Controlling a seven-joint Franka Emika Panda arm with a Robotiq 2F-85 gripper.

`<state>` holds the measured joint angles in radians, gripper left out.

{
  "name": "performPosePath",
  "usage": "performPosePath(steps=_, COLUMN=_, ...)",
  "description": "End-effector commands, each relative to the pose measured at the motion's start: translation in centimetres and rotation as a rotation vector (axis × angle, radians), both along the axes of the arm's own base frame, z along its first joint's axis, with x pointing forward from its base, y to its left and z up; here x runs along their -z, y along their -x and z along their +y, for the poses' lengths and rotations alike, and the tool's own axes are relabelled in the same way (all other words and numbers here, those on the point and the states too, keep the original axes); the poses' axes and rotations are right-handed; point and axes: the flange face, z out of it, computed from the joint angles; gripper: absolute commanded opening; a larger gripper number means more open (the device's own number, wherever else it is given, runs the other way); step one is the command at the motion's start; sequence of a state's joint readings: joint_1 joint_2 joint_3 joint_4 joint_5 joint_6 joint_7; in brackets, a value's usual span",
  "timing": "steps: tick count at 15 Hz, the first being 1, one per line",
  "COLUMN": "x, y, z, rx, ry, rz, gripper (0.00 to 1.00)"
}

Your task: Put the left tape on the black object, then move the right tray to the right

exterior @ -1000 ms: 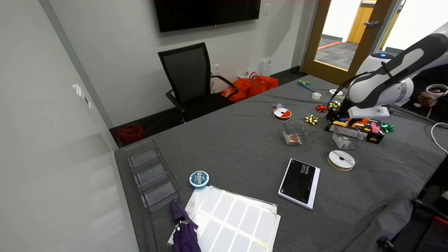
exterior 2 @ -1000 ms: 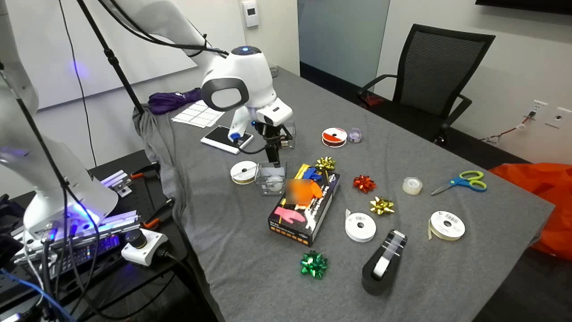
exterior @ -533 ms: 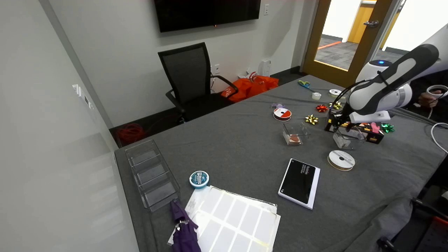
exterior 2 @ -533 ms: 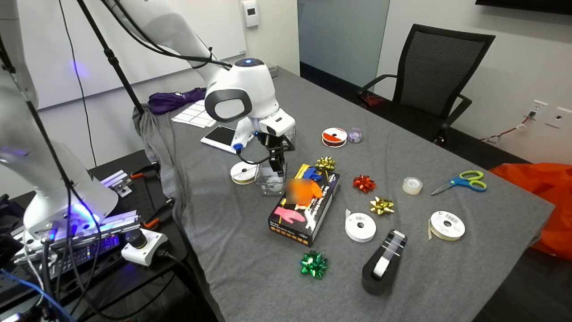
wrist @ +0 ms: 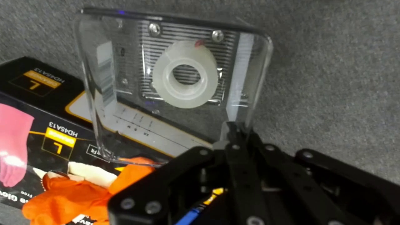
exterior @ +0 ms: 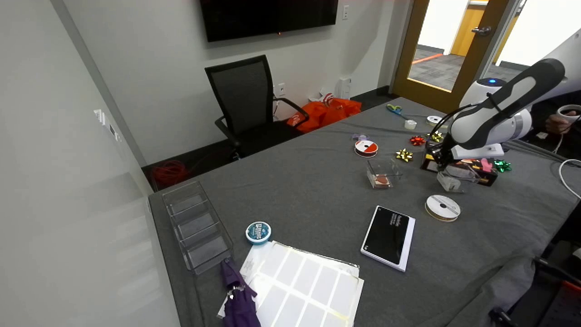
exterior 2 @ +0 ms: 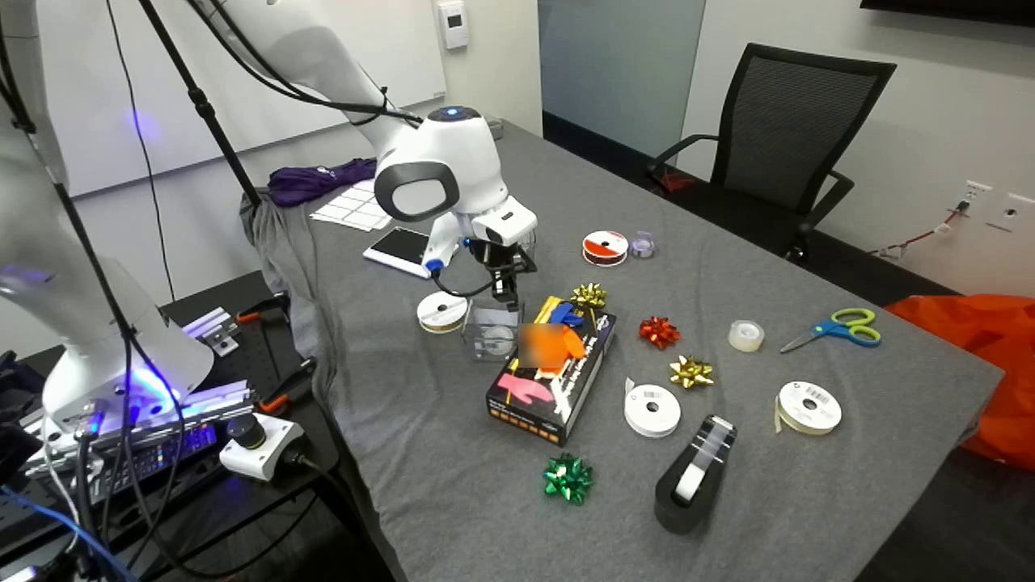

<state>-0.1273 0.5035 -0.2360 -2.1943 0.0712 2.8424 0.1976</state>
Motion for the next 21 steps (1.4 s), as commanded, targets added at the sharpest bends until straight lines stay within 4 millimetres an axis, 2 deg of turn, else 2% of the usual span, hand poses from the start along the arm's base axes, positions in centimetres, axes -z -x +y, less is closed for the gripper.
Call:
performPosePath(steps=1, x=-0.6, y=0.0, z=0.2, rx=0.014, ry=0.001, rz=-0.016, gripper=0.0)
performPosePath(steps=4, x=-1.5, y=0.2, z=1.2, rx=0.043, ry=-0.003, rz=-0.023, gripper=0.01)
performPosePath(steps=8, x=-1.8, y=1.0, z=4.1, rx=0.065, ry=-0.002, rz=-0.02, gripper=0.01)
performPosePath(steps=12, x=-2.2, y=2.1, z=8.6, rx=0.082, ry=-0.011, rz=0.003, gripper=0.01)
performPosePath(steps=21, x=-6.8, y=4.0, z=19.5, rx=0.132, ry=-0.07, rz=-0.061, gripper=0.01)
